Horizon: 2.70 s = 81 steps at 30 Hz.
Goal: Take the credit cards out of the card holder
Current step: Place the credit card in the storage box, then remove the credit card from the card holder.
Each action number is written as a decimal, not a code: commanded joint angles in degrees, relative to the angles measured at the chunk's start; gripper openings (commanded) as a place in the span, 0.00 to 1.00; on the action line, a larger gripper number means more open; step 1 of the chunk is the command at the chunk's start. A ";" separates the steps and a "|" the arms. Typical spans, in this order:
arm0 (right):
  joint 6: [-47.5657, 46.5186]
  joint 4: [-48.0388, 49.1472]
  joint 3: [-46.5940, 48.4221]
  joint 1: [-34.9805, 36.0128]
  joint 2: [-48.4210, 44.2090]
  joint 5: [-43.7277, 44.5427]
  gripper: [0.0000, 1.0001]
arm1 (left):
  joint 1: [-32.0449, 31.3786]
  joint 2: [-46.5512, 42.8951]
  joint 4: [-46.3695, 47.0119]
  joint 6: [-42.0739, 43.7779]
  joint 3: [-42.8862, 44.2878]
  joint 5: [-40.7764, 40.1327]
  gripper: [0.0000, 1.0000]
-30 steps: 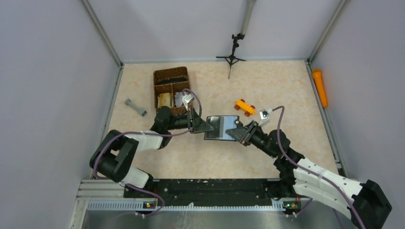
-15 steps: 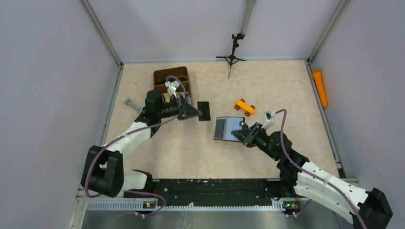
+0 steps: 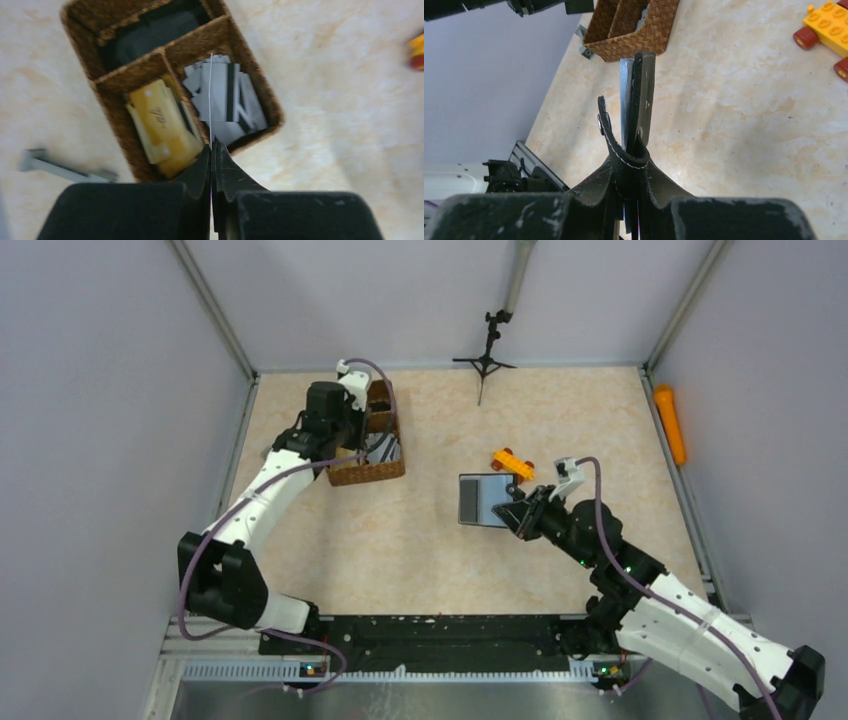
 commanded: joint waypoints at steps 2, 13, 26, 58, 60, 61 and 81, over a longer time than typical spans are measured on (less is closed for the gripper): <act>-2.47 -5.21 4.41 -0.30 -1.58 -0.38 0.00 | -0.14 3.99 4.37 26.58 3.42 -8.62 0.00; -2.74 -12.81 8.84 -0.30 -4.67 1.16 0.00 | -0.16 21.15 11.42 56.50 12.91 -18.00 0.00; -3.58 -14.18 10.03 -0.30 -3.93 2.45 0.00 | 0.95 35.50 11.84 67.57 23.79 -14.17 0.00; -2.18 -11.68 8.96 -0.31 0.86 -2.23 0.00 | 2.56 35.06 9.98 71.61 25.05 -10.27 0.49; -1.83 -11.90 8.98 -0.30 0.69 -3.15 0.00 | 1.88 33.00 7.68 69.76 24.94 -11.36 0.49; -1.80 -11.92 8.92 -0.30 0.62 -3.31 0.00 | 1.45 31.68 6.79 68.15 24.67 -11.68 0.49; 2.19 -0.93 5.82 -0.30 0.86 -6.57 0.00 | -12.65 -6.48 9.71 -8.29 4.34 -2.25 0.99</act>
